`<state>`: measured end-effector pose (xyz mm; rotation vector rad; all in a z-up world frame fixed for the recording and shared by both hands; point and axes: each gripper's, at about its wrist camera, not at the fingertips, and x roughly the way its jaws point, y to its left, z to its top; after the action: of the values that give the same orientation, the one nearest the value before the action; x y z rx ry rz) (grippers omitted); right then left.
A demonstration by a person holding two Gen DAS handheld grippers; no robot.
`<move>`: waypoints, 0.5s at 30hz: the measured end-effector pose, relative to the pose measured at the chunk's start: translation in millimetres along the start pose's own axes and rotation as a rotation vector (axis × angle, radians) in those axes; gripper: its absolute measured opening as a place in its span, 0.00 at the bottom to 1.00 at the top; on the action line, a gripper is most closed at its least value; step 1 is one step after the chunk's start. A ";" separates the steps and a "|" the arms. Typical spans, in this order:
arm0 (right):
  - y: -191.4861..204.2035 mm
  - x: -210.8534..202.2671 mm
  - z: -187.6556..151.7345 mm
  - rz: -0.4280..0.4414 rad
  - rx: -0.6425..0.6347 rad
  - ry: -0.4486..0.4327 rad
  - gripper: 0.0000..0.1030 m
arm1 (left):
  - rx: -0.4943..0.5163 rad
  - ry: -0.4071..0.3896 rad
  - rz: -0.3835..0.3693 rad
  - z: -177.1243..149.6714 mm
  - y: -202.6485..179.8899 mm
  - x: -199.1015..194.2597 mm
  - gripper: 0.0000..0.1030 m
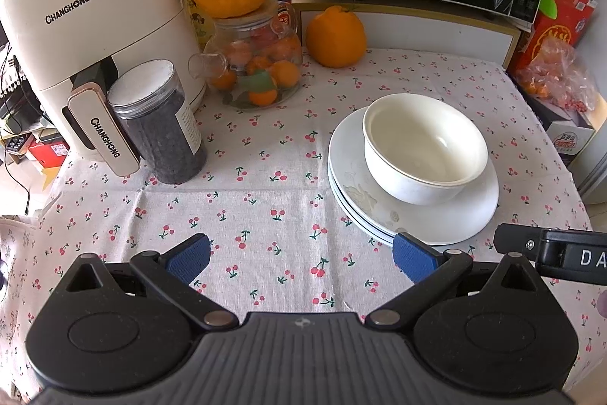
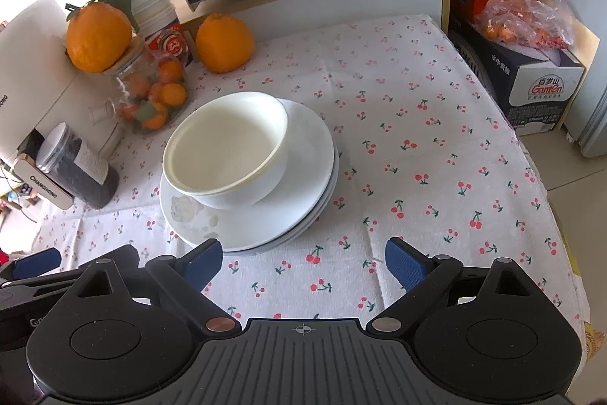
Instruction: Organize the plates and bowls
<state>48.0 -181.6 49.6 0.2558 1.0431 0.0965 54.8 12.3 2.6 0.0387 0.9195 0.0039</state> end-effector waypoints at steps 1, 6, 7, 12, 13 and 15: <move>0.1 0.3 0.0 0.001 -0.001 0.002 0.92 | 0.001 0.001 0.000 -0.1 -0.1 0.2 1.00; 1.0 1.5 -0.6 0.001 -0.006 0.009 0.92 | 0.001 0.000 0.000 -0.2 0.3 0.4 1.00; 1.0 1.6 -0.7 0.001 -0.006 0.010 0.92 | 0.001 0.000 0.000 -0.1 0.4 0.5 1.00; 0.6 2.4 -1.1 0.001 -0.006 0.014 0.92 | 0.003 0.001 0.000 -0.1 0.6 0.8 1.00; 0.3 2.3 -1.1 0.001 -0.005 0.015 0.92 | 0.004 0.002 0.000 -0.2 0.6 0.9 1.00; 0.5 2.3 -1.1 0.002 -0.005 0.016 0.92 | 0.005 0.002 0.001 -0.6 0.4 0.9 1.00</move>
<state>48.2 -180.5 47.3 0.2521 1.0583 0.1027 54.8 12.7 1.5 0.0441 0.9220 0.0026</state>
